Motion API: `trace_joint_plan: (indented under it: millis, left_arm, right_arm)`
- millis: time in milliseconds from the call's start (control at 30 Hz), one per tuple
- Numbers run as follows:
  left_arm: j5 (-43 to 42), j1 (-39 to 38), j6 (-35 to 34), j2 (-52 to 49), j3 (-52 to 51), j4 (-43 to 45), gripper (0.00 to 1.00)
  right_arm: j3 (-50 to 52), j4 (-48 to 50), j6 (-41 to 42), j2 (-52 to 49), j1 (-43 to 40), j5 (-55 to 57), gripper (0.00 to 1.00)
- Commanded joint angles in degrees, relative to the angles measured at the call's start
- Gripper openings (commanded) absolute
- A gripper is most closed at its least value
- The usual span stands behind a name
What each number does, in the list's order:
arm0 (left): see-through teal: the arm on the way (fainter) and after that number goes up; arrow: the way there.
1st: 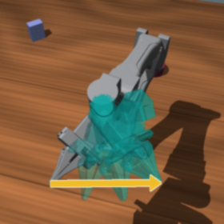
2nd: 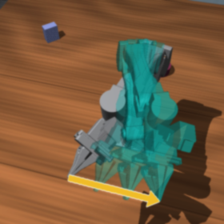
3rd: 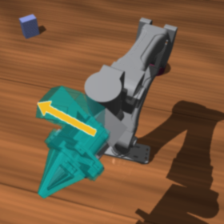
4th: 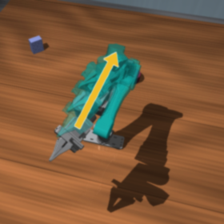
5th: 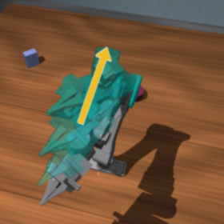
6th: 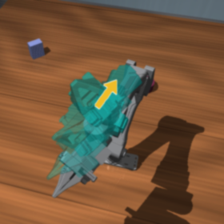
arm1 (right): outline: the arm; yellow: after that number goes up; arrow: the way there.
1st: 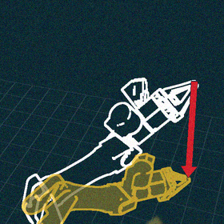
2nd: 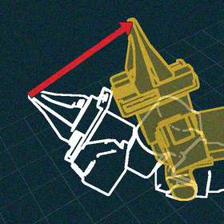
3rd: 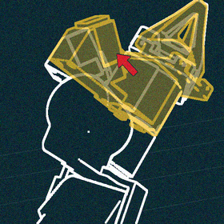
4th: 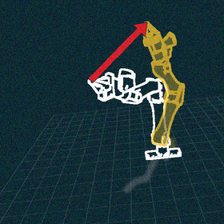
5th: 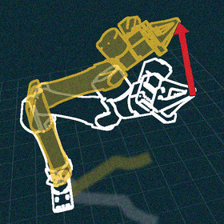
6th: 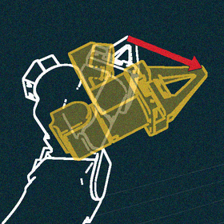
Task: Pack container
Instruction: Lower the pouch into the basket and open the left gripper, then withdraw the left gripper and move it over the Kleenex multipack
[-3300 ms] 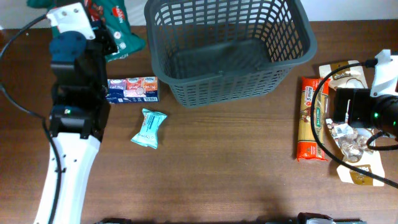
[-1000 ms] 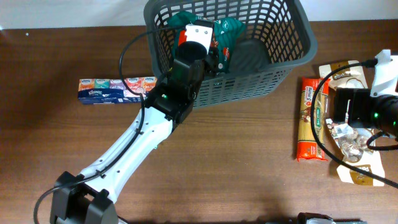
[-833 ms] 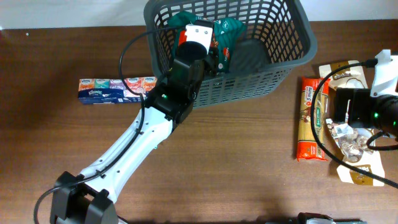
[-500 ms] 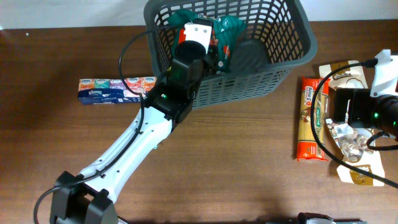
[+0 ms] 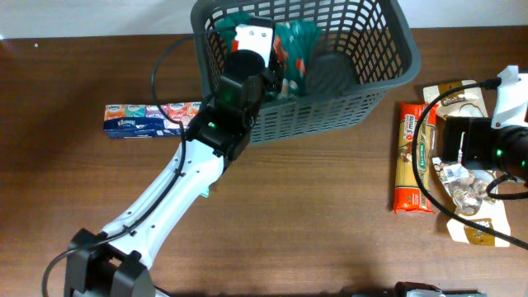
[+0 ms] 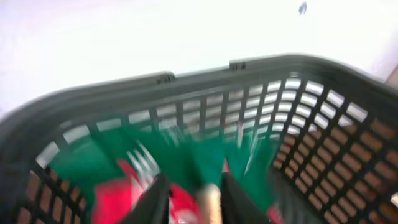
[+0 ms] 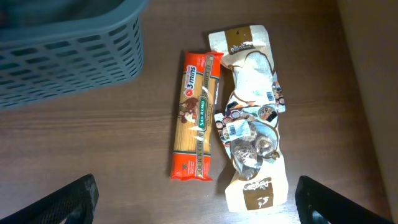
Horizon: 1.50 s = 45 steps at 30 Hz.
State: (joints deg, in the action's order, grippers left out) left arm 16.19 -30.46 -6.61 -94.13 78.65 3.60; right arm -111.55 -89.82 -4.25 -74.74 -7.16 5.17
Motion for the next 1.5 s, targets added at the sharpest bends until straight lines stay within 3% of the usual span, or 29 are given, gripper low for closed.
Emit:
trace_joint_plan:
  millis: [0,67,300,533,700,767,900,933,1000,1033,1100,1267,1467]
  left_arm:
    - [0.33,0.31,-0.11,1.29,1.33,0.22,0.35]
    - [0.33,0.31,-0.11,1.29,1.33,0.24,0.4]
    - [0.7,0.31,1.01,1.29,1.33,0.26,0.4]
    - [12.83,1.25,7.45,1.99,1.42,3.28,0.44]
    - [15.17,4.63,7.98,5.4,1.46,0.35,0.46]
    - [15.19,6.36,7.98,6.91,1.46,-1.2,0.5]
    - [15.45,10.93,7.98,10.4,1.46,-5.46,0.67]
    - [15.96,13.35,7.93,12.04,1.46,-8.09,0.81]
    - [16.26,15.87,7.58,13.57,1.46,-12.11,0.96]
    - [16.24,17.07,6.58,14.16,1.46,-14.6,1.0]
    - [16.24,19.37,2.99,14.93,1.46,-21.03,1.0]
    - [13.42,25.18,-14.67,15.04,1.44,-44.04,1.0]
    - [-1.36,26.49,-20.52,15.04,1.44,-57.18,1.0]
  right_arm:
    - [-0.96,0.0,0.66,0.33,-0.37,1.11,0.99]
    - [-0.96,0.0,0.66,0.33,-0.37,1.11,0.99]
    - [-0.96,0.02,0.66,0.33,-0.37,1.11,0.99]
    - [-0.96,0.0,0.66,0.33,-0.37,1.11,0.99]
    - [-0.96,0.0,0.66,0.33,-0.37,1.11,0.99]
    - [-0.96,0.0,0.66,0.33,-0.37,1.11,0.99]
    - [-0.96,0.02,0.66,0.33,-0.37,1.11,0.99]
    - [-0.96,0.0,0.66,0.33,-0.37,1.11,0.99]
    - [-0.96,0.0,0.66,0.33,-0.37,1.11,0.99]
    - [-0.96,0.0,0.66,0.33,-0.37,1.11,0.99]
    - [-0.96,0.0,0.66,0.33,-0.37,1.11,0.99]
    - [-0.96,0.0,0.66,0.33,-0.37,1.11,0.99]
    - [-0.96,0.0,0.66,0.33,-0.37,1.11,0.99]
